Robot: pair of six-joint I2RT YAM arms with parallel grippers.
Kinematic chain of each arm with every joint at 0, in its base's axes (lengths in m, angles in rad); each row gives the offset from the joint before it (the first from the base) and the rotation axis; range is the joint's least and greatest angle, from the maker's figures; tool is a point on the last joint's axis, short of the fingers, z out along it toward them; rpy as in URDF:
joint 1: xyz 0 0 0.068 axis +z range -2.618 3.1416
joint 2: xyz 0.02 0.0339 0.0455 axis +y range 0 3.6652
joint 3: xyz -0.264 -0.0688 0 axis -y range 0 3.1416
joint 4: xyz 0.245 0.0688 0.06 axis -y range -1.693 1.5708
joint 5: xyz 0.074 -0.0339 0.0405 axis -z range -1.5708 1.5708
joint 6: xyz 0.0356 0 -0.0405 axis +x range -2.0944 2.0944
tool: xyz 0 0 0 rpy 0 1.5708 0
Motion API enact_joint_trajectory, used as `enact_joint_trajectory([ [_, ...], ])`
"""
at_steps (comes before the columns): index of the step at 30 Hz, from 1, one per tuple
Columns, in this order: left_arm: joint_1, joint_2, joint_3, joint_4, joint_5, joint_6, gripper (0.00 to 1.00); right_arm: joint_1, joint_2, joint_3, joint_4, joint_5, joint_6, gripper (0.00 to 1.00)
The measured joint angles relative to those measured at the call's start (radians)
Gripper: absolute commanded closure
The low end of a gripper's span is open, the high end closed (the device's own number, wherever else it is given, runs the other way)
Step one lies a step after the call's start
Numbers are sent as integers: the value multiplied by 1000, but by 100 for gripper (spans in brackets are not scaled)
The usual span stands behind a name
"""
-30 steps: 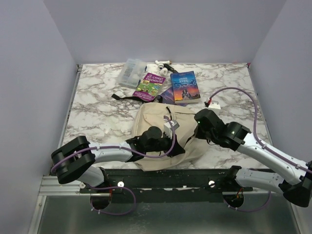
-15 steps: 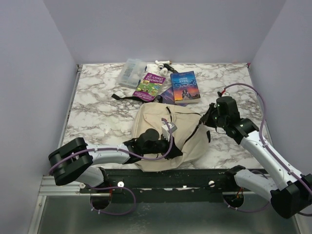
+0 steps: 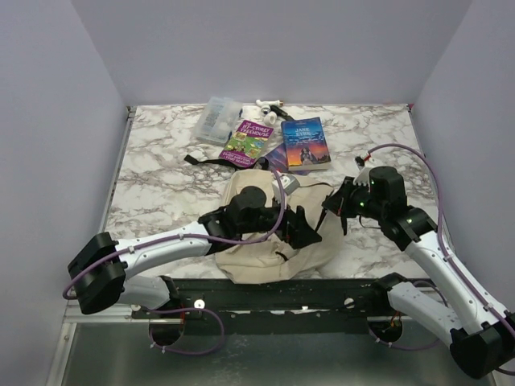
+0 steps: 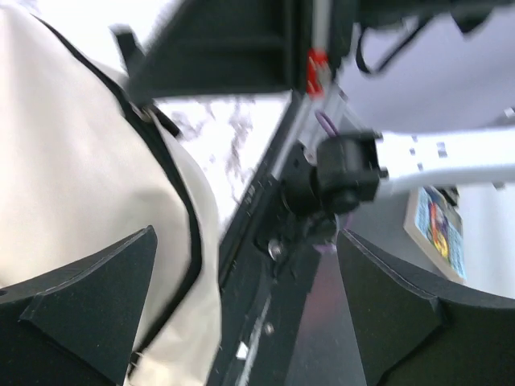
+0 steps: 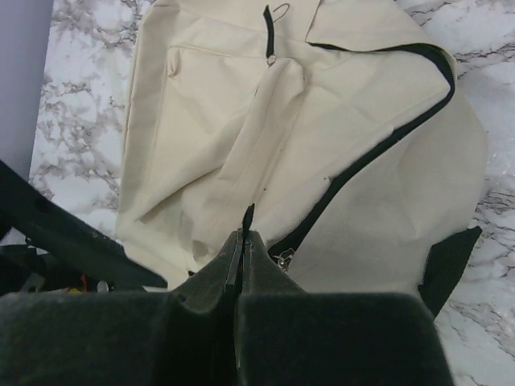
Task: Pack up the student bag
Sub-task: Unzip the student bag at the center of the board.
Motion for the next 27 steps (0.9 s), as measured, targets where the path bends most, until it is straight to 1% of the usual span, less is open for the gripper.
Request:
enact_joint_trajectory([
  [3, 33, 23, 78, -40, -53, 6, 9, 0, -14, 0, -2, -23, 0, 100],
  [5, 55, 75, 132, -61, -76, 15, 16, 0, -13, 0, -5, -31, 0, 100],
  [7, 67, 124, 163, -78, -89, 23, 21, 0, -13, 0, -8, -39, 1, 100],
  [9, 71, 171, 180, -96, -95, 30, 28, 0, -13, 0, -10, -42, 1, 100],
  [11, 70, 215, 188, -124, -95, 36, 33, 0, -13, 0, -11, -42, 2, 100],
  [12, 70, 231, 192, -135, -95, 37, 39, 0, -13, 0, -11, -42, 3, 100],
  [14, 70, 254, 195, -145, -94, 39, 57, 0, -13, 2, -15, -42, 6, 100],
  [15, 70, 262, 196, -148, -93, 39, 64, 0, -13, 2, -19, -41, 8, 100],
  [17, 70, 269, 196, -154, -91, 42, 84, 0, -13, 6, -27, -40, 11, 100],
  [18, 70, 270, 196, -156, -90, 42, 97, 0, -13, 10, -31, -39, 16, 100],
  [19, 70, 270, 197, -158, -89, 45, 100, 0, -13, 12, -33, -34, 20, 100],
  [24, 68, 263, 193, -169, -91, 57, 100, 0, 14, 36, -60, 43, 63, 100],
  [27, 59, 223, 168, -181, -116, 74, 100, 0, 50, 56, -82, 97, 97, 100],
])
